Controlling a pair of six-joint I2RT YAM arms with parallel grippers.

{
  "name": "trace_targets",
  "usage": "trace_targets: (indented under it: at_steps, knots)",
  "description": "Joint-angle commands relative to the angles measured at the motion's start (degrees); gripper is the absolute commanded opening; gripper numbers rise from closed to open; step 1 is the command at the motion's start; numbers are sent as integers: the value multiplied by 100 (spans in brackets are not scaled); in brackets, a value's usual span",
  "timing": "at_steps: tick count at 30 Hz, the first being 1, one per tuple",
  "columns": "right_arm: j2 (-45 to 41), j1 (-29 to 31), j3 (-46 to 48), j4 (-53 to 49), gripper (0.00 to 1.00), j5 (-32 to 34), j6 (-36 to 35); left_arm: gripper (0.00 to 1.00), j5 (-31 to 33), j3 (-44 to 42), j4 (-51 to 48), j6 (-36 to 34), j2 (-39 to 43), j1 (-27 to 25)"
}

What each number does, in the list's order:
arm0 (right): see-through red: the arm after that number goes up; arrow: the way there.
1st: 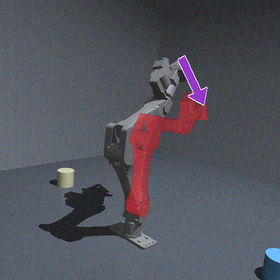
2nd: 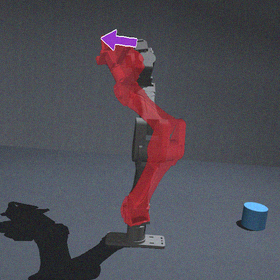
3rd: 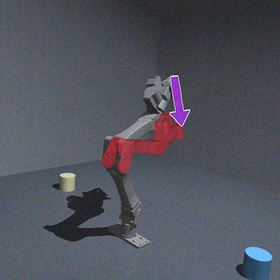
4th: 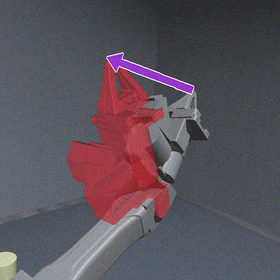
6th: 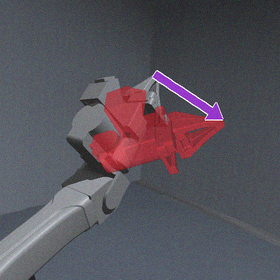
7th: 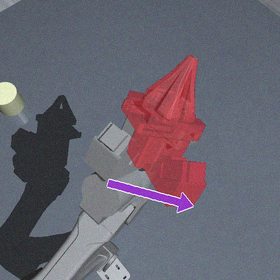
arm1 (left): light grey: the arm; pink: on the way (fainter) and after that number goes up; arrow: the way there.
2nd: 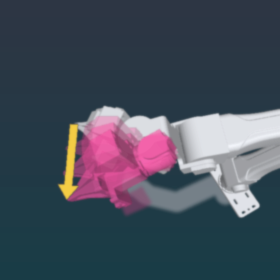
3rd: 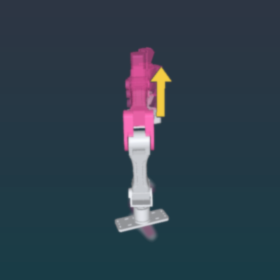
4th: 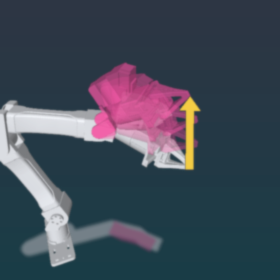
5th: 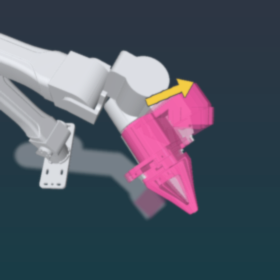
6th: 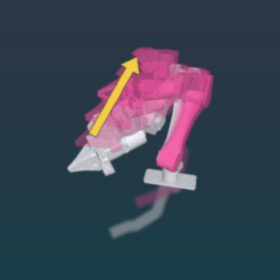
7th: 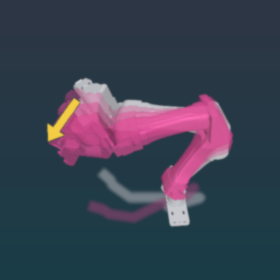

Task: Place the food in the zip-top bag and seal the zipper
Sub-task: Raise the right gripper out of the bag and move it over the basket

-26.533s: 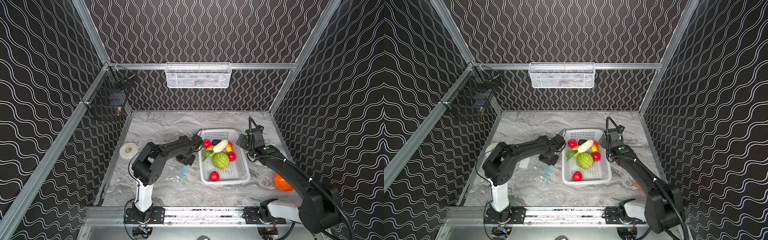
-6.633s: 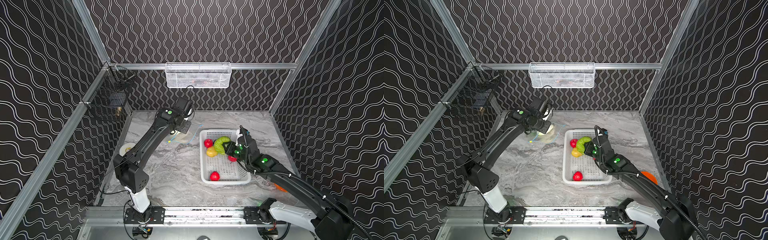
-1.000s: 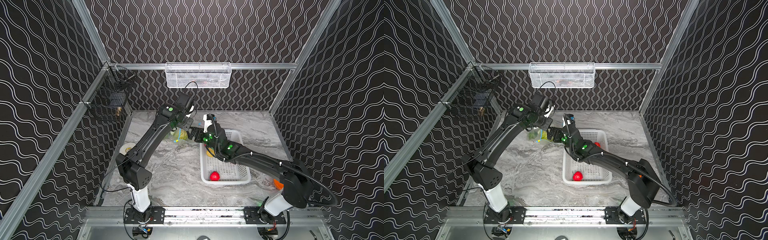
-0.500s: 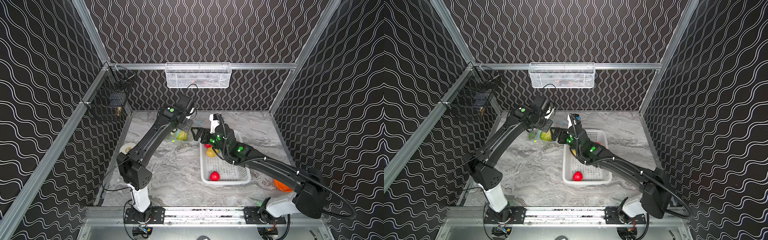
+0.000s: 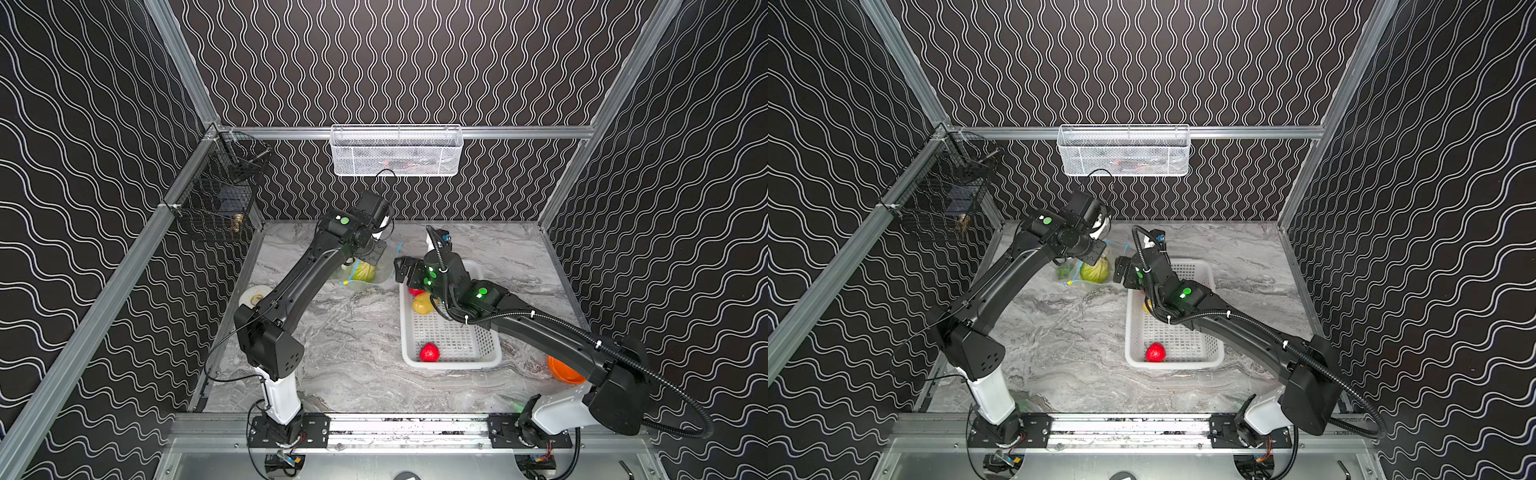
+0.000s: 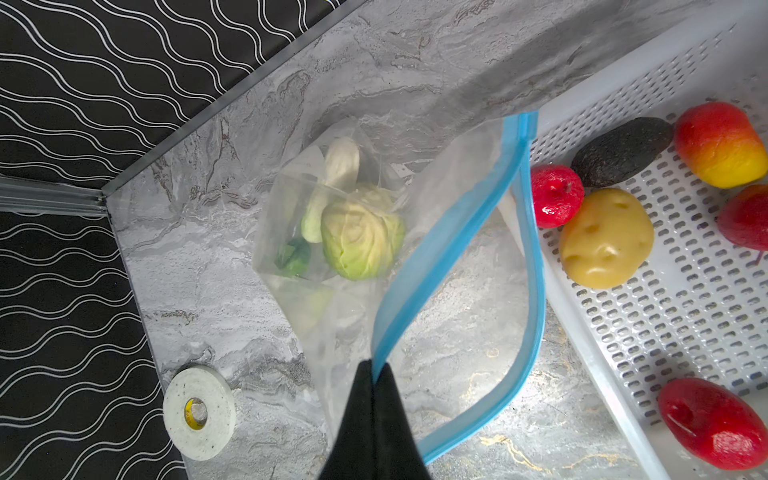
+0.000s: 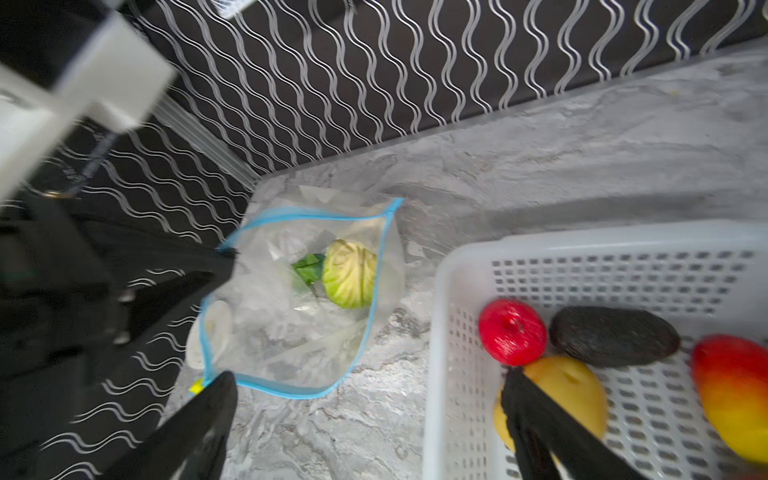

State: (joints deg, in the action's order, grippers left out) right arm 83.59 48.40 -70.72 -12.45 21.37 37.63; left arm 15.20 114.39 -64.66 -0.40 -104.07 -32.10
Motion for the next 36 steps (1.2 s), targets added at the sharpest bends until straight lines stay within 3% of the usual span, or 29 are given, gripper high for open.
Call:
trace_targets:
  at_steps: [1, 7, 10, 13, 23, 36]
  knots:
    - [25, -114, -47, -528, 99, 105, 329, 0, 7, 7, 42, -83, 29, 1]
    - [111, -392, -143, -1099, 99, -82, 441, 0, 13, 1, 50, -82, 90, -1]
    - [197, -571, -287, -1762, 99, 189, 925, 0, 23, -95, 92, -83, 151, -3]
    - [279, -841, -329, -2004, 99, -170, 1014, 0, 53, -193, 121, -95, 180, -4]
    - [757, -1055, -464, -2394, 99, -907, 1071, 0, 17, -162, 103, -83, 140, 2]
    - [1256, -1173, -575, -2684, 98, -1215, 1400, 0, 20, -413, 209, -91, 297, 1]
